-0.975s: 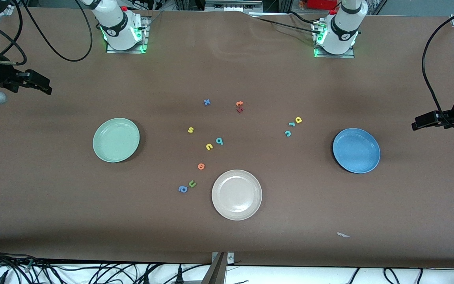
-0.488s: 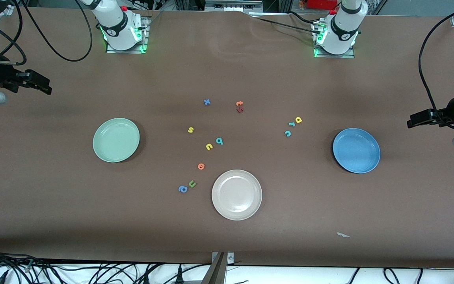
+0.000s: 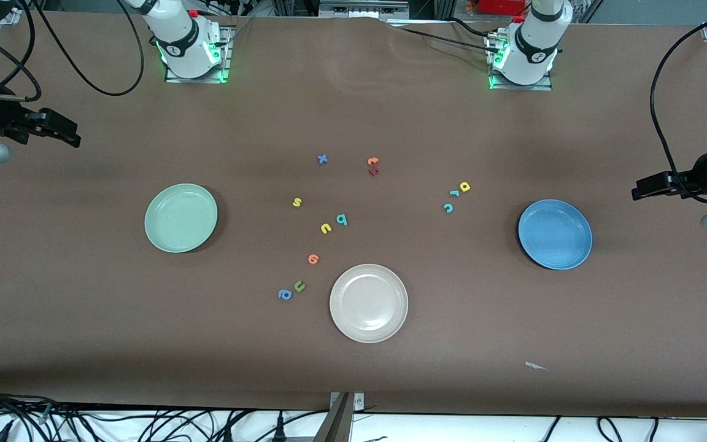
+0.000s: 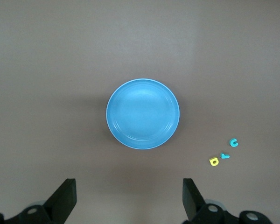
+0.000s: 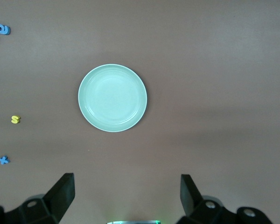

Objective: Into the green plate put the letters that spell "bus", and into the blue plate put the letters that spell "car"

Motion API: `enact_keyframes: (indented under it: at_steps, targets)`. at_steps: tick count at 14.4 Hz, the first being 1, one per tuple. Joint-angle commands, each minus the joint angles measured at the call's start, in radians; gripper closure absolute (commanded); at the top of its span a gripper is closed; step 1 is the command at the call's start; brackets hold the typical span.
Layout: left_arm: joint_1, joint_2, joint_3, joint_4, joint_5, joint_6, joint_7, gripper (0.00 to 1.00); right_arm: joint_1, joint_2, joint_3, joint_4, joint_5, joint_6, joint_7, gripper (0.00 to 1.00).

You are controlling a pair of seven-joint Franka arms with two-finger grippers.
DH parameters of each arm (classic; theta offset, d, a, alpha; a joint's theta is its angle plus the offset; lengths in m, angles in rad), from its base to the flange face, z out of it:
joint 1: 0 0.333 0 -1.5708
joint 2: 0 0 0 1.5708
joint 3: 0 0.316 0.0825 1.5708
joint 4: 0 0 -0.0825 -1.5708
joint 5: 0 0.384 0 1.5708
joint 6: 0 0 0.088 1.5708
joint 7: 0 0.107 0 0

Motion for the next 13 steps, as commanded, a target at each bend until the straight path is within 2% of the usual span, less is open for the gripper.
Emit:
enact_keyframes:
  at_steps: [1,13]
  targets:
    - [0.003,-0.003,-0.001,0.003,-0.018,-0.015,0.019,0.00,-0.011,0.007,0.004,0.020,-0.011,-0.019,-0.018,0.00]
    - [0.011,-0.004,0.000,-0.002,-0.028,-0.016,0.020,0.01,-0.011,0.007,0.001,0.018,-0.011,-0.019,-0.012,0.00]
